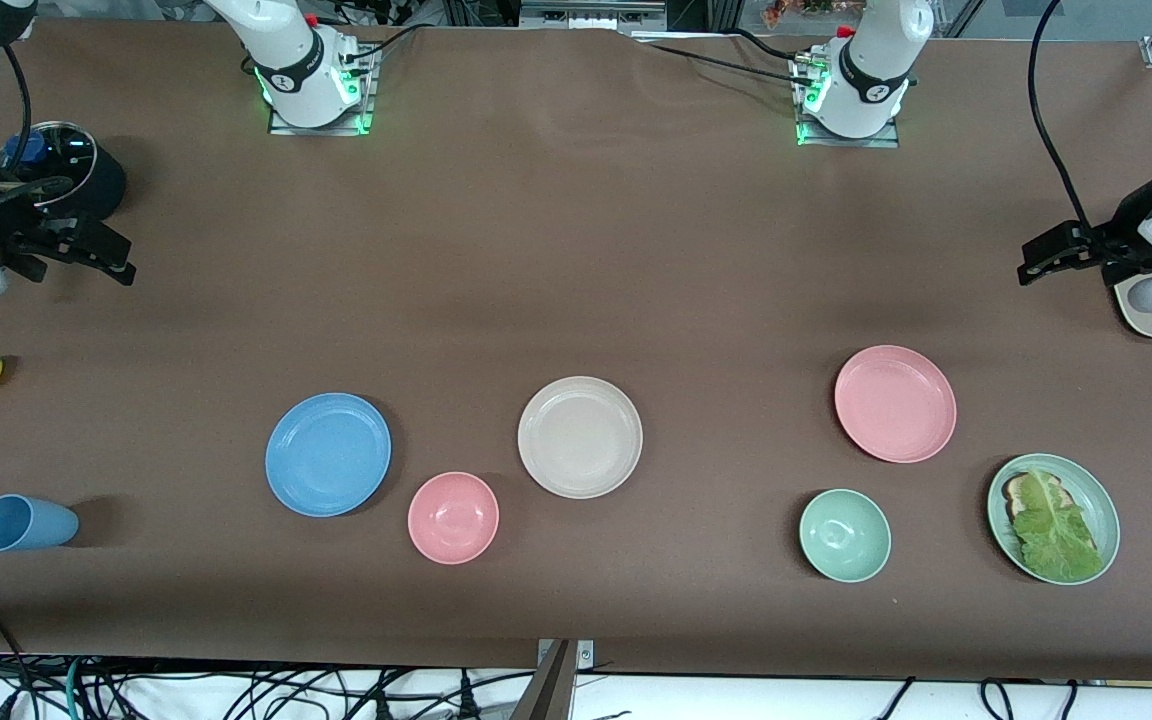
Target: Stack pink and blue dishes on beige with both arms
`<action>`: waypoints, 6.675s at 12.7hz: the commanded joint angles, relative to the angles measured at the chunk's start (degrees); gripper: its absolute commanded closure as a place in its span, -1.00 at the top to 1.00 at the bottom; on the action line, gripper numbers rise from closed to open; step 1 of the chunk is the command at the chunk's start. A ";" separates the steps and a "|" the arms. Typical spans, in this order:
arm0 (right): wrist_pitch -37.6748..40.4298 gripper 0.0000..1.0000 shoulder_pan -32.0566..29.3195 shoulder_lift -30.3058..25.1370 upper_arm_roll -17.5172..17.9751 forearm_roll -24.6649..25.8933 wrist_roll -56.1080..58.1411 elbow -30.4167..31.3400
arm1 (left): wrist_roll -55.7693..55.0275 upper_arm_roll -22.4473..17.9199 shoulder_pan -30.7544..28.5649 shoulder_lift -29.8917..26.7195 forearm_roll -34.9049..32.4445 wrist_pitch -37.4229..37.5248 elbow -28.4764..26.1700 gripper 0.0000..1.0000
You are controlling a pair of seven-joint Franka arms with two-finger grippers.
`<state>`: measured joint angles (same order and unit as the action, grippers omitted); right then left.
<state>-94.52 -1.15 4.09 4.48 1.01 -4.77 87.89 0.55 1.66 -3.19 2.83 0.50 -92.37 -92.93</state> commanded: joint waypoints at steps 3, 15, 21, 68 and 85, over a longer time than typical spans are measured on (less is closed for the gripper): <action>0.30 1.00 0.01 0.57 0.18 1.10 -0.07 -1.06 | 1.12 0.18 0.03 0.15 -1.29 -0.45 0.21 1.00; 0.21 1.00 0.01 0.66 0.18 1.10 -0.15 -1.06 | 1.12 0.27 0.03 0.15 -1.29 -0.45 0.21 1.00; 0.21 1.00 0.01 0.66 0.18 1.10 -0.07 -1.06 | 1.21 0.18 -0.06 0.15 -1.03 -0.45 0.21 1.00; -21.83 0.99 -0.26 28.50 0.09 0.66 6.00 -0.27 | -3.52 2.20 -4.72 29.61 -0.33 -19.80 -1.64 -1.00; -39.17 -0.39 0.09 41.26 0.00 0.66 6.26 -0.62 | -43.00 14.70 17.41 40.48 3.28 -33.91 12.78 -1.00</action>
<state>-133.51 -0.71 44.77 4.18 1.71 0.97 88.33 -41.14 18.21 11.51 41.10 3.73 -124.07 -82.63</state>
